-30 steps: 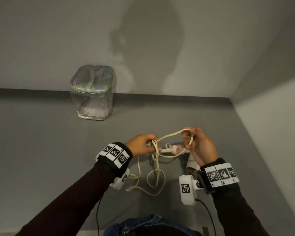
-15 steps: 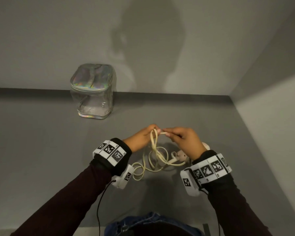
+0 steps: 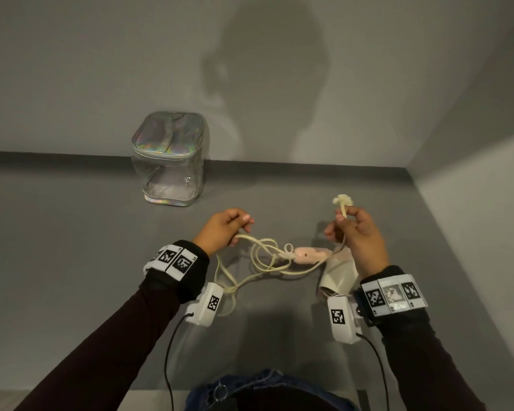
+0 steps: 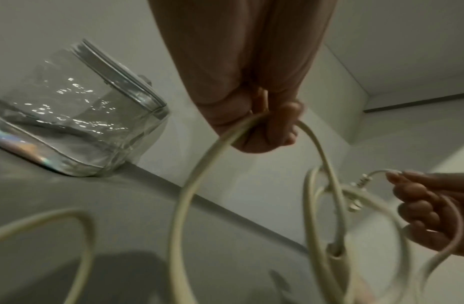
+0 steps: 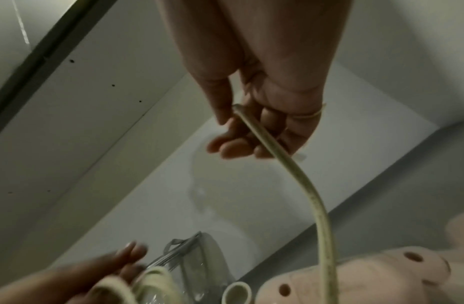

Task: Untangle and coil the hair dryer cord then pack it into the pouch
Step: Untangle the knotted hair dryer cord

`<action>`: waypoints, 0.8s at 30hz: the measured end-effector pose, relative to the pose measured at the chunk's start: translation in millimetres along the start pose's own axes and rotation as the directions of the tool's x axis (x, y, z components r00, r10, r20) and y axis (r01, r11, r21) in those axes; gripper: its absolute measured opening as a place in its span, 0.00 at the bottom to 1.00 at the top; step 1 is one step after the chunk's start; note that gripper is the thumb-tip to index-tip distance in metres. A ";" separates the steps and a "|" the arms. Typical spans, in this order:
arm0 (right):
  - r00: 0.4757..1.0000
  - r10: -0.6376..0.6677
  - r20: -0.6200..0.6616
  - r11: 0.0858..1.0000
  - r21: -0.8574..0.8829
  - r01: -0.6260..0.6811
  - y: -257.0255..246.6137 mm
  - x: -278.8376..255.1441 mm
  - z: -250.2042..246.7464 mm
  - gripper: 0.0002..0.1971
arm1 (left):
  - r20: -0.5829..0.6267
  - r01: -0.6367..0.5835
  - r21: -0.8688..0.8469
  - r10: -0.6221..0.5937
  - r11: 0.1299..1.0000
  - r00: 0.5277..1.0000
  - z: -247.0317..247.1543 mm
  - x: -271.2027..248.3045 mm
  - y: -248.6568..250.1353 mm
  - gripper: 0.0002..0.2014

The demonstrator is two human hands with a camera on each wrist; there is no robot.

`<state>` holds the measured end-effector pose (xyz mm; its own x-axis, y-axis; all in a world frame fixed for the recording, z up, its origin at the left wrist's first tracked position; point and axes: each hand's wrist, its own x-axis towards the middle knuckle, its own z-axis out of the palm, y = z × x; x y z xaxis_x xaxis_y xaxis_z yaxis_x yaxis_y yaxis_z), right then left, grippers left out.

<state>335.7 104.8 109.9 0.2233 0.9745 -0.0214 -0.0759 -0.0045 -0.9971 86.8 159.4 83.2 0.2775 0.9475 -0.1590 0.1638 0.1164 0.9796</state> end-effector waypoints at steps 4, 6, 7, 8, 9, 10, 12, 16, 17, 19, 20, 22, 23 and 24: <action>0.963 -0.021 0.268 1.000 0.028 0.014 -8.2 -16.0 6.5 0.06 | 0.008 -0.017 -0.057 0.018 0.998 1.000 -1.4 7.1 9.3 0.10; 0.914 -0.016 0.404 0.999 0.034 0.003 -12.7 -25.7 3.7 0.18 | 0.042 -0.068 -0.032 0.070 0.997 0.997 -4.3 10.1 13.8 0.15; 0.891 -0.005 0.454 1.000 0.018 -0.003 -16.2 -31.3 2.4 0.20 | 0.074 -0.086 0.012 0.085 0.996 0.994 -5.5 11.0 15.1 0.17; 0.859 0.009 0.512 1.000 -0.019 0.001 -17.4 -35.8 0.4 0.19 | 0.114 -0.101 0.085 0.091 0.991 0.989 -6.2 10.7 16.1 0.18; 0.827 0.038 0.561 0.998 -0.066 -0.001 -18.4 -40.1 -0.4 0.15 | 0.154 -0.116 0.176 0.089 0.977 0.984 -6.9 10.2 16.0 0.19; 0.792 0.071 0.607 0.992 -0.129 0.011 -17.0 -43.5 -1.3 0.10 | 0.193 -0.127 0.272 0.075 0.954 0.978 -7.2 9.9 15.2 0.19; 0.723 0.175 0.668 0.949 -0.311 0.057 -7.3 -48.9 -1.2 0.06 | 0.266 -0.142 0.448 0.020 0.883 0.964 -5.2 9.3 12.4 0.19; 0.683 0.374 0.627 0.772 -0.618 0.145 30.8 -53.7 3.5 0.07 | 0.340 -0.243 0.817 -0.096 0.523 0.936 2.6 10.1 3.7 0.20; 0.677 0.407 0.613 0.726 -0.667 0.168 40.0 -54.5 4.9 0.07 | 0.335 -0.249 0.850 -0.113 0.465 0.935 3.6 11.2 1.2 0.19; 0.649 0.467 0.601 0.645 -0.733 0.215 53.4 -57.3 7.9 0.08 | 0.329 -0.242 0.871 -0.140 0.428 0.934 5.4 14.8 -4.7 0.16; 0.633 0.492 0.599 0.613 -0.754 0.237 58.7 -59.1 9.3 0.09 | 0.325 -0.240 0.878 -0.149 0.414 0.934 7.3 16.3 -7.4 0.15; 0.623 0.516 0.588 0.583 -0.774 0.248 65.2 -61.5 12.0 0.09 | 0.320 -0.239 0.896 -0.169 0.375 0.932 14.7 16.2 -8.7 0.13; 0.643 0.512 0.569 0.578 -0.782 0.233 68.3 -60.9 14.2 0.10 | 0.318 -0.241 0.902 -0.175 0.358 0.932 19.0 16.3 -9.4 0.12; 0.701 0.470 0.536 0.581 -0.786 0.211 70.8 -59.1 17.4 0.10 | 0.319 -0.245 0.905 -0.173 0.348 0.932 22.9 16.3 -9.6 0.11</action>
<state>300.2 50.7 41.8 -0.4000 0.8016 -0.4443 0.7668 0.0272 -0.6413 111.4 166.9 68.4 0.5320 0.7678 -0.3570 0.8457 -0.4612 0.2684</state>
